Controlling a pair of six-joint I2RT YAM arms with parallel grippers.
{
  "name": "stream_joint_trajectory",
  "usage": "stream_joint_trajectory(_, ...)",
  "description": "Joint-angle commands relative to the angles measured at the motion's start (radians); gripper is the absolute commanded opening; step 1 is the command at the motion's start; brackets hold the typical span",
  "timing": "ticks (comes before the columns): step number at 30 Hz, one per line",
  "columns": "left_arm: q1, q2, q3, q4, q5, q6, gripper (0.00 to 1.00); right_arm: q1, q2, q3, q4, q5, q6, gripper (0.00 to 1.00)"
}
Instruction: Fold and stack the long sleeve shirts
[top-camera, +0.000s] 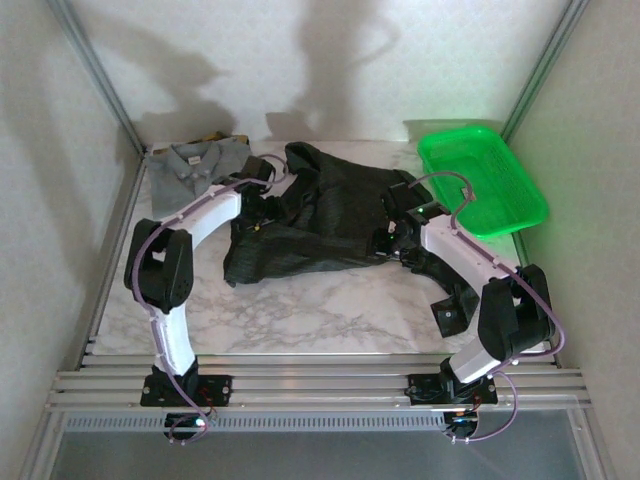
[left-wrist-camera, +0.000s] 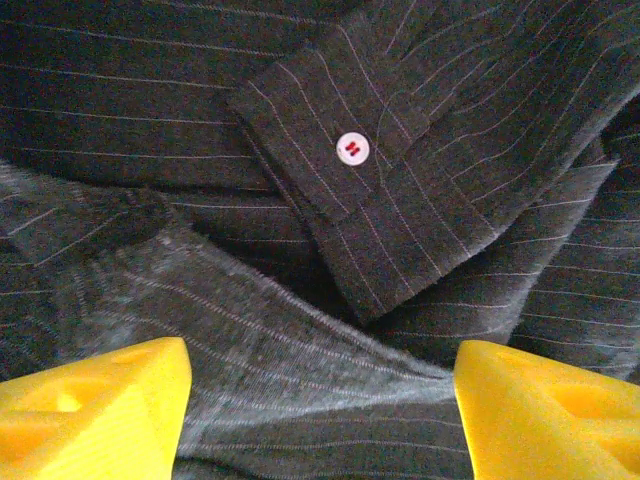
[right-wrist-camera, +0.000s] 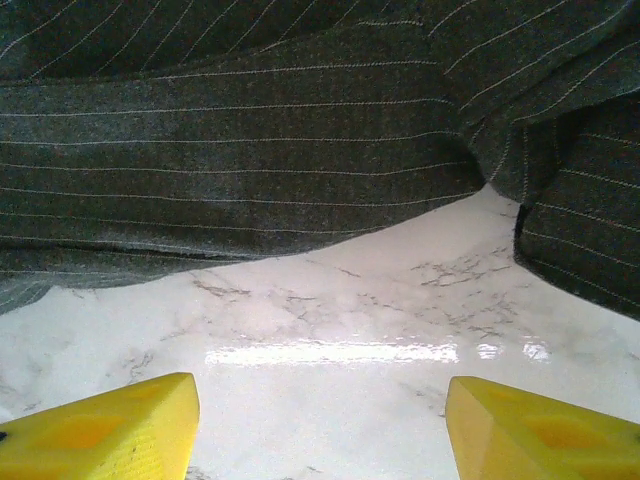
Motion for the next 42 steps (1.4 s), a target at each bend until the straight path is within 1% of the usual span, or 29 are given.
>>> stream_joint_trajectory(1,-0.008,0.056,0.017,-0.065,-0.034,0.013,0.64,-0.003,-0.041,-0.005,-0.019,0.066,-0.028,0.67)
stream_joint_trajectory(3,-0.008,0.069,0.024,-0.063,-0.041,0.009,0.54,-0.02,-0.056,-0.006,-0.037,0.095,-0.025,0.67)
stream_joint_trajectory(5,-0.008,0.072,0.038,-0.059,-0.05,0.006,0.38,-0.051,-0.075,-0.016,-0.045,0.101,-0.009,0.67)
stream_joint_trajectory(7,-0.013,0.062,0.056,-0.068,-0.053,0.007,0.16,-0.083,-0.096,-0.03,-0.048,0.103,0.004,0.67)
stream_joint_trajectory(9,-0.025,0.028,0.054,-0.079,-0.066,0.005,0.03,-0.106,-0.109,-0.04,-0.051,0.103,0.004,0.67)
stream_joint_trajectory(10,-0.033,-0.002,0.04,-0.073,-0.074,0.0,0.01,-0.113,-0.113,-0.04,-0.055,0.103,0.001,0.67)
stream_joint_trajectory(11,-0.04,-0.032,0.017,-0.066,-0.08,-0.007,0.0,-0.121,-0.115,-0.04,-0.058,0.104,-0.002,0.67)
stream_joint_trajectory(14,-0.067,-0.147,-0.086,-0.039,-0.11,-0.04,0.0,-0.14,-0.122,-0.048,-0.061,0.099,-0.001,0.67)
stream_joint_trajectory(16,-0.086,-0.235,-0.177,-0.002,-0.11,-0.073,0.0,-0.148,-0.126,-0.055,-0.052,0.094,0.002,0.67)
stream_joint_trajectory(19,-0.111,-0.332,-0.297,0.036,-0.11,-0.115,0.0,-0.153,-0.117,-0.063,-0.039,0.083,0.006,0.67)
stream_joint_trajectory(23,-0.129,-0.443,-0.412,0.077,-0.127,-0.167,0.0,-0.156,-0.09,-0.055,-0.02,0.061,0.005,0.67)
stream_joint_trajectory(24,-0.123,-0.456,-0.43,0.095,-0.121,-0.175,0.03,-0.156,-0.08,-0.053,-0.013,0.05,0.003,0.67)
stream_joint_trajectory(25,-0.115,-0.453,-0.431,0.106,-0.112,-0.175,0.2,-0.157,-0.07,-0.047,-0.009,0.038,0.002,0.67)
stream_joint_trajectory(26,-0.108,-0.435,-0.414,0.101,-0.112,-0.168,0.31,-0.155,-0.061,-0.043,-0.006,0.031,0.003,0.67)
stream_joint_trajectory(27,-0.101,-0.403,-0.377,0.084,-0.126,-0.157,0.37,-0.155,-0.054,-0.035,-0.003,0.019,0.003,0.67)
stream_joint_trajectory(29,-0.096,-0.334,-0.286,0.049,-0.167,-0.133,0.58,-0.152,-0.052,-0.034,0.001,-0.003,0.002,0.67)
stream_joint_trajectory(30,-0.09,-0.285,-0.235,0.028,-0.188,-0.125,0.64,-0.147,-0.06,-0.038,0.01,-0.014,0.001,0.67)
stream_joint_trajectory(34,-0.074,-0.118,-0.078,-0.023,-0.229,-0.106,0.71,-0.123,-0.11,-0.073,0.039,-0.061,-0.027,0.67)
stream_joint_trajectory(37,-0.063,-0.016,0.016,-0.052,-0.225,-0.095,0.71,-0.101,-0.162,-0.097,0.039,-0.072,-0.054,0.68)
stream_joint_trajectory(42,-0.061,0.114,0.151,-0.118,-0.235,-0.081,0.68,-0.091,-0.245,-0.156,0.04,-0.083,-0.076,0.68)
